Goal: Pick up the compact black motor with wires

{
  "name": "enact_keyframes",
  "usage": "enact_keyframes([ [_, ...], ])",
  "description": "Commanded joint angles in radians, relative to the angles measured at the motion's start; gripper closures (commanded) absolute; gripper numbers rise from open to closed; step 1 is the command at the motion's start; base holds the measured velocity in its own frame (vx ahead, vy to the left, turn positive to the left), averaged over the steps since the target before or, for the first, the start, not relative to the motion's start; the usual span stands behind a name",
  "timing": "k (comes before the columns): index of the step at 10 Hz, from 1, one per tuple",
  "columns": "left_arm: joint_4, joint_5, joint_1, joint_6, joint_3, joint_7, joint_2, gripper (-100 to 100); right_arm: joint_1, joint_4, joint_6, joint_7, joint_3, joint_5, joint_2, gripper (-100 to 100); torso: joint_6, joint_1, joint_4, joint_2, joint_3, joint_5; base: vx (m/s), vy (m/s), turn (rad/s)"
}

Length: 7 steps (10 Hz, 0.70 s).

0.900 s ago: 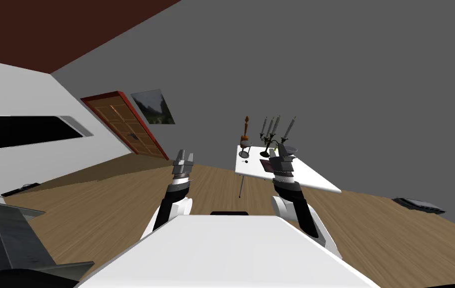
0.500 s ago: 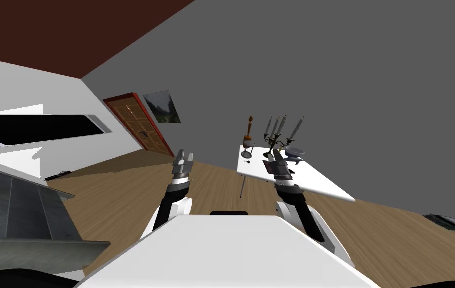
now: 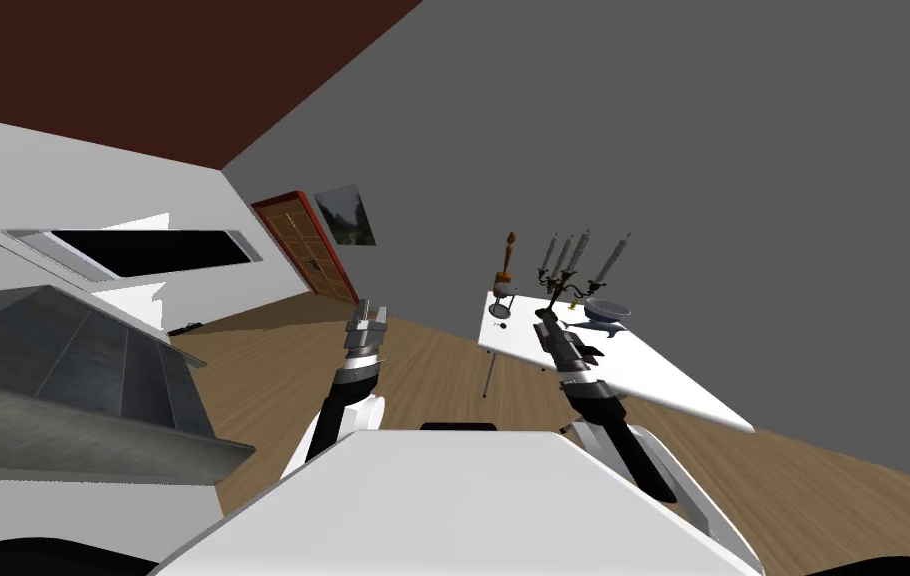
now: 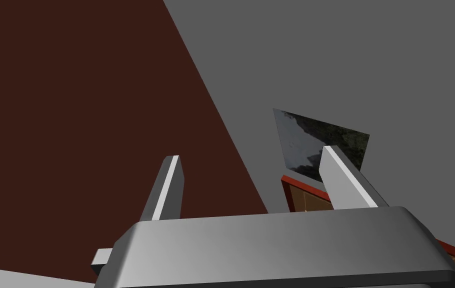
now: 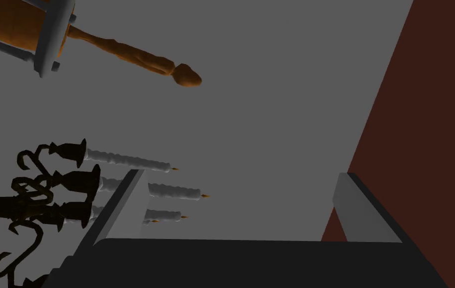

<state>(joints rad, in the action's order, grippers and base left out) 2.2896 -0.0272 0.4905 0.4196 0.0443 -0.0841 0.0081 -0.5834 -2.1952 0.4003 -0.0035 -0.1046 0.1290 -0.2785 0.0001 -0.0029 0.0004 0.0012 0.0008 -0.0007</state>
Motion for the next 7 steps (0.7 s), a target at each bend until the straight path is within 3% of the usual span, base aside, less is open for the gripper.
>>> enact_keyframes([
  [1,0.000,0.000,0.000,0.000,0.000,0.000,0.000,0,-0.034,0.030,-0.007,-0.002,-0.014,0.015,-0.050,-100,0.000,0.000,0.000,0.000,0.000,0.000,-0.019,-0.025,0.241],
  [2,0.000,0.000,0.000,0.000,0.000,0.000,0.000,0,-0.034,0.030,-0.007,-0.002,-0.014,0.015,-0.056,-100,0.000,0.000,0.000,0.000,0.000,0.000,-0.017,-0.026,0.096],
  [4,0.000,0.000,0.000,0.000,0.000,0.000,0.000,0,-0.095,0.088,-0.017,-0.006,-0.040,0.042,-0.129,-100,0.000,0.000,0.000,0.000,0.000,0.000,-0.028,-0.033,0.275],
  [7,0.000,0.000,0.000,0.000,0.000,0.000,0.000,0,-0.128,0.119,-0.022,-0.008,-0.053,0.055,-0.200,-100,0.000,-0.001,0.000,0.000,0.000,0.000,-0.028,-0.039,0.154],
])
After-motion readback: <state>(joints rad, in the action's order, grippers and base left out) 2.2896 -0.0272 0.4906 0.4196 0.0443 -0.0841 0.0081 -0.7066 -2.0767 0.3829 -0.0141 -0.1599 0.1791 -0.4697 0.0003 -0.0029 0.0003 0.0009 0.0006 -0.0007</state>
